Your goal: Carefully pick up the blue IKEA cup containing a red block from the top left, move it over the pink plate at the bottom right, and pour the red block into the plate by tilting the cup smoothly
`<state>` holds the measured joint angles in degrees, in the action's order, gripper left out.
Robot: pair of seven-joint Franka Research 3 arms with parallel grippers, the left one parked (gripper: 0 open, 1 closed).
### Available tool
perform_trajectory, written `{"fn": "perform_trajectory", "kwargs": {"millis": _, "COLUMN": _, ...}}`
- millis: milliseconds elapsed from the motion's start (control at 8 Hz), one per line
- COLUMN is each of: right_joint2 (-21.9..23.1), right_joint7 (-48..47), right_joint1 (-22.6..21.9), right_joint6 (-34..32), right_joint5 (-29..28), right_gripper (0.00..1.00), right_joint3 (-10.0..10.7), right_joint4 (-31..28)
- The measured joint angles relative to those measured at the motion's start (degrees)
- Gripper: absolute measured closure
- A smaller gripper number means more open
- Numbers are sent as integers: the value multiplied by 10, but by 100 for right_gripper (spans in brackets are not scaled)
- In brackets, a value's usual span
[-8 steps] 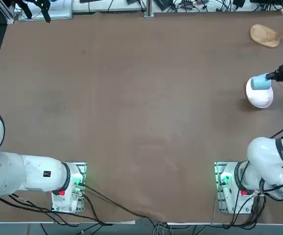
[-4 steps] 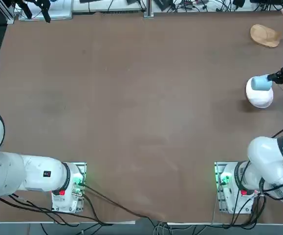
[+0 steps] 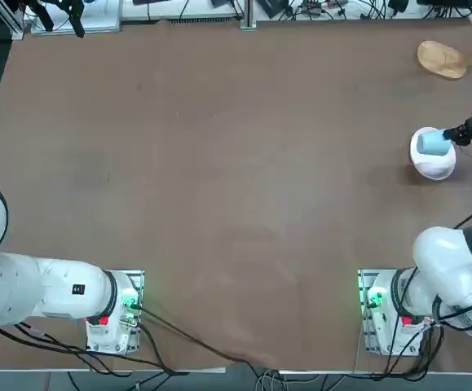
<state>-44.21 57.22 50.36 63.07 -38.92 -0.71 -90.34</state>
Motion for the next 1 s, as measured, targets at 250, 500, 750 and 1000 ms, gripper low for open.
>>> {"fn": "perform_trajectory", "kwargs": {"millis": 250, "right_joint2": -16, "right_joint7": 7, "right_joint1": 3, "right_joint6": -11, "right_joint5": 0, "right_gripper": 98, "right_joint3": 0, "right_joint4": 15}}
{"fn": "perform_trajectory", "kwargs": {"millis": 500, "right_joint2": -23, "right_joint7": 12, "right_joint1": 10, "right_joint6": -32, "right_joint5": -3, "right_gripper": 98, "right_joint3": 0, "right_joint4": 20}}
{"fn": "perform_trajectory", "kwargs": {"millis": 750, "right_joint2": -32, "right_joint7": 12, "right_joint1": 17, "right_joint6": -65, "right_joint5": -18, "right_gripper": 98, "right_joint3": 0, "right_joint4": 30}}
{"fn": "perform_trajectory", "kwargs": {"millis": 1000, "right_joint2": -34, "right_joint7": 14, "right_joint1": 21, "right_joint6": -75, "right_joint5": -23, "right_gripper": 98, "right_joint3": 0, "right_joint4": 33}}
